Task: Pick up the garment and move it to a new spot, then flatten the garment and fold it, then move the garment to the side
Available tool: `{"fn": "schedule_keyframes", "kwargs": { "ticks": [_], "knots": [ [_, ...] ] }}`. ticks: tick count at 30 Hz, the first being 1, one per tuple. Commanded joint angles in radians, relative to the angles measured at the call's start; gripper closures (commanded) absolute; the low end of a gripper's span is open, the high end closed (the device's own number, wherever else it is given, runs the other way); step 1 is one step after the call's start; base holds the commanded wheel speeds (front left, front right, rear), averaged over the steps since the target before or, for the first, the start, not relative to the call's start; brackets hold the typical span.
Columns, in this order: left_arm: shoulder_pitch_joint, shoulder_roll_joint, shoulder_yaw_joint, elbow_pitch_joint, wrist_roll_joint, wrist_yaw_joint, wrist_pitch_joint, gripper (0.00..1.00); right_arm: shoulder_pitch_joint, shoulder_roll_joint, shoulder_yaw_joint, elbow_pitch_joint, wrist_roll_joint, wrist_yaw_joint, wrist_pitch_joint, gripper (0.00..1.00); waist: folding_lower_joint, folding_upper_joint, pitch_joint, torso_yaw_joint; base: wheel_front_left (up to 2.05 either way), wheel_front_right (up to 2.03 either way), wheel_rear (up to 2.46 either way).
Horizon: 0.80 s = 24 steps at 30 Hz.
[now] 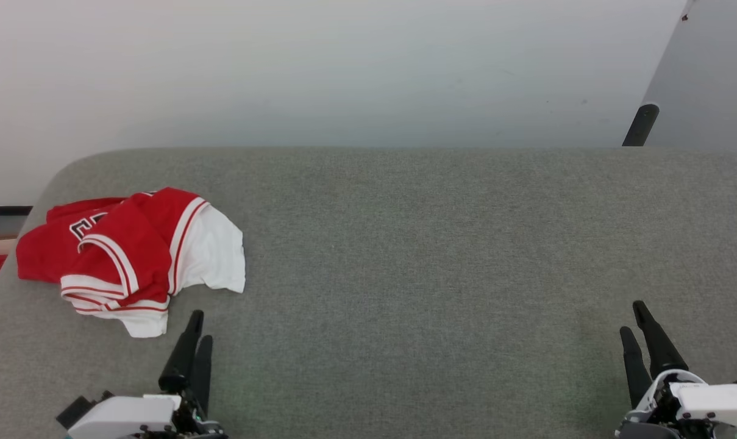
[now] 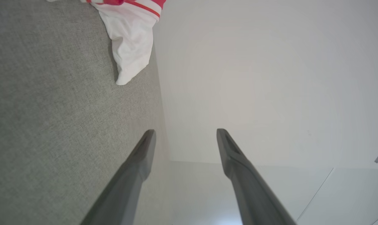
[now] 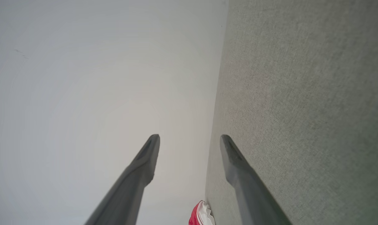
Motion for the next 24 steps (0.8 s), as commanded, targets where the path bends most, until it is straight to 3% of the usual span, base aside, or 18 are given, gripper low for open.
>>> {"fn": "schedule_keyframes", "kwargs": {
  "ticks": [1, 12, 24],
  "knots": [
    [-0.036, 0.017, 0.001, -0.012, 0.015, 0.0, -0.005, 0.0, -0.043, -0.004, 0.007, -0.009, -0.007, 0.0, -0.007, 0.0, 0.0, 0.0, 0.0, 0.0, 0.0, 0.0, 0.0],
    [-0.081, 0.083, -0.064, 0.01, 0.126, 0.0, -0.075, 0.0, -0.108, -0.031, 0.068, 0.033, -0.087, 0.0, -0.054, 0.0, 0.0, 0.0, 0.003, 0.002, 0.0, 0.0, 0.0],
    [-0.105, 0.117, -0.069, 0.018, 0.347, 0.0, -0.131, 0.0, -0.158, -0.069, 0.151, 0.074, -0.201, 0.0, -0.11, 0.0, 0.0, 0.0, 0.003, 0.003, 0.0, 0.0, 0.0]
  ]
}}
